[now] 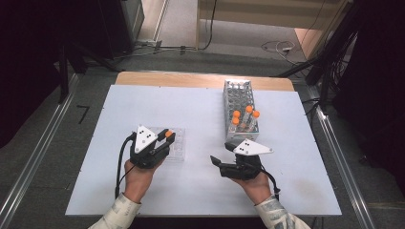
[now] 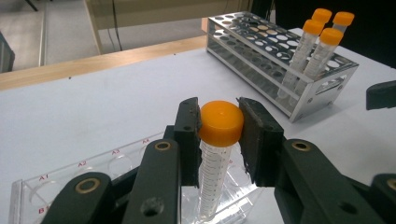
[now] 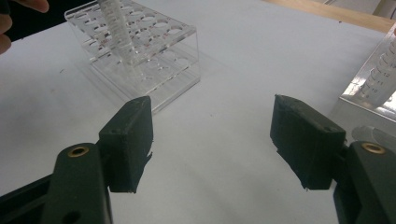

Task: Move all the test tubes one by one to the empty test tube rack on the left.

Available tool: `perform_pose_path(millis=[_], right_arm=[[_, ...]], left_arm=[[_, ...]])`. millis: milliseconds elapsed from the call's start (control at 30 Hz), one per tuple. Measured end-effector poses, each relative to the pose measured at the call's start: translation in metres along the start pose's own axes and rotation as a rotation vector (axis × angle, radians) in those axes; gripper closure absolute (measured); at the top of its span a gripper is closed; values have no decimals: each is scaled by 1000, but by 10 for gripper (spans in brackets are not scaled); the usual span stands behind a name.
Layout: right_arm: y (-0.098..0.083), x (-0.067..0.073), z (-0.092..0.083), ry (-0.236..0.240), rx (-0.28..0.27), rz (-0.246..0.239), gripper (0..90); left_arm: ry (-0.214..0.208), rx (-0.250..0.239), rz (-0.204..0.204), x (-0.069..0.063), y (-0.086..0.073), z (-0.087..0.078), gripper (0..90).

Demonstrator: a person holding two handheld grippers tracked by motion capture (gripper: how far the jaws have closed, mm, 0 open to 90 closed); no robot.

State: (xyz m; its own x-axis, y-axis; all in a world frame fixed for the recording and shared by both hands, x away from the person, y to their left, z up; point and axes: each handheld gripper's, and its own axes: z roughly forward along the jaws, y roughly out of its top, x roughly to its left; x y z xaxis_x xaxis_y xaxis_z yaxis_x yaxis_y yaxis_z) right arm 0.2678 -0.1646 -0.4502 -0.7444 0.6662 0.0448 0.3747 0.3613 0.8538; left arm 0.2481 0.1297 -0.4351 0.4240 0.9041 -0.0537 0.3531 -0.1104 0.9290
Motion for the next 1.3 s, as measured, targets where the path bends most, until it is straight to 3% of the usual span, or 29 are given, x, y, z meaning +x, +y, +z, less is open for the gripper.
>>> perform_pose_path(millis=[333,567,933,1033,1300], right_arm=[[-1,-2,0,-7,3,5,289],[-1,-2,0,-8,3,3,289],[-1,-4,-2,-14,-4,4,291],[-1,-5,-3,-21,-6,10,292],[-2,-15,-7,-53,-24,31,294]], left_arm=[[-13,31,-21,2,-9,5,681],[-23,32,-25,2,-9,5,613],[-25,-26,-66,8,-4,-3,452],[-23,-49,-86,9,-3,-5,361],[7,-31,-101,13,-4,-4,179]])
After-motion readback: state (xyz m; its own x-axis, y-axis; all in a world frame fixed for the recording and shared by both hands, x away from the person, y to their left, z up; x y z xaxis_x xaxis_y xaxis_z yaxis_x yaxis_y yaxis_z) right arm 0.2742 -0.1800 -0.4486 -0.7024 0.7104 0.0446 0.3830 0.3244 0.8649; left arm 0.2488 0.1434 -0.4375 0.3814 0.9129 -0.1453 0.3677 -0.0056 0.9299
